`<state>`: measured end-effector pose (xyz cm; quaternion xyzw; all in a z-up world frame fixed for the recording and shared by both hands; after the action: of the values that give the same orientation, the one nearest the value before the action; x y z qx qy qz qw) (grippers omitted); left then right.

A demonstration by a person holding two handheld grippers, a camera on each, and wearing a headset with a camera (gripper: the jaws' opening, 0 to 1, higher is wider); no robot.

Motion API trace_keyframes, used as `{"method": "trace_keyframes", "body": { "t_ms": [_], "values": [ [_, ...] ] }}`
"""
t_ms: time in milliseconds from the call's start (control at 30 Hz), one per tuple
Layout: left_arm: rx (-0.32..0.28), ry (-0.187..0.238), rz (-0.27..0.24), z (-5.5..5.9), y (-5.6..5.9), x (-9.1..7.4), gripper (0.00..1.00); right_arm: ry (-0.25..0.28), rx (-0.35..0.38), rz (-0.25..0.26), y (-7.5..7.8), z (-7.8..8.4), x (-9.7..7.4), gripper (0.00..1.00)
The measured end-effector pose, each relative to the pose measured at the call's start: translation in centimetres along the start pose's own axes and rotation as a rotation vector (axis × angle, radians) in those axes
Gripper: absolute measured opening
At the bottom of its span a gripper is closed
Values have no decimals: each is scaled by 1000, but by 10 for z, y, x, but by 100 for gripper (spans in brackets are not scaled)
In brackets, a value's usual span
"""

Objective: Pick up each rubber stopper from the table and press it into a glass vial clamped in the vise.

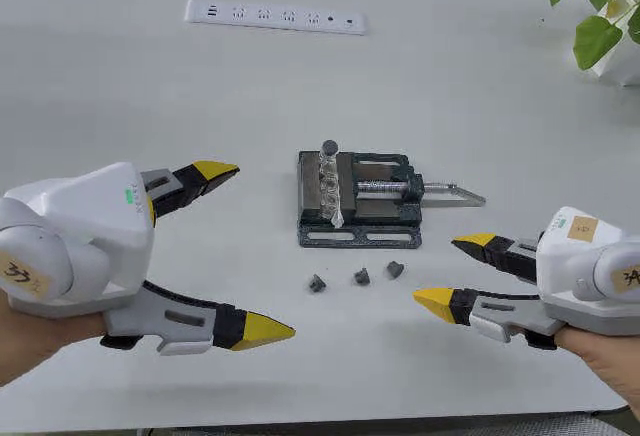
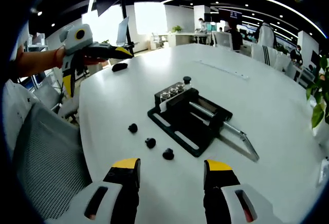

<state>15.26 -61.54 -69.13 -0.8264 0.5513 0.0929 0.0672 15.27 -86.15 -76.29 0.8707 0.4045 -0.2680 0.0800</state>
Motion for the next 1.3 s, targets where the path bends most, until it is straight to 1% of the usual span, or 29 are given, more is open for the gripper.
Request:
{"method": "trace_keyframes", "body": {
  "t_ms": [267,333,533,600,933,1133,1300],
  "values": [
    [-2,-3,-3,2,-2,0,98,15,-3,27,-1,9,13,38],
    [-4,-3,-4,2,-2,0,98,18,2,32,-4,7,15,34],
    [-8,-4,-4,5,-2,1,98,22,1,35,-8,8,25,24],
    [-9,-5,-4,6,-2,0,98,20,4,43,-7,11,29,22],
    [-13,-2,-4,7,-3,1,98,14,15,47,-8,14,36,15],
    [-15,1,-3,7,-3,3,98,11,16,44,-9,14,39,14],
    [-19,2,-1,7,-2,4,97,6,17,47,-8,15,40,11]
  ]
}}
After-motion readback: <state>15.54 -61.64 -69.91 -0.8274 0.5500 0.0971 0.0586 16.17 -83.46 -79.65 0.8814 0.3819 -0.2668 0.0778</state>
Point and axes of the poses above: the centre of the closed fingertips' face, and the gripper's own axes: x roughly forward along the fingers, y roughly to its right, z roughly out of its underside, the point moved 6 cm from there along -x, roughly backward along the fingers, and after that the axes turned 11 degrees about y, right-handed, at the moved point
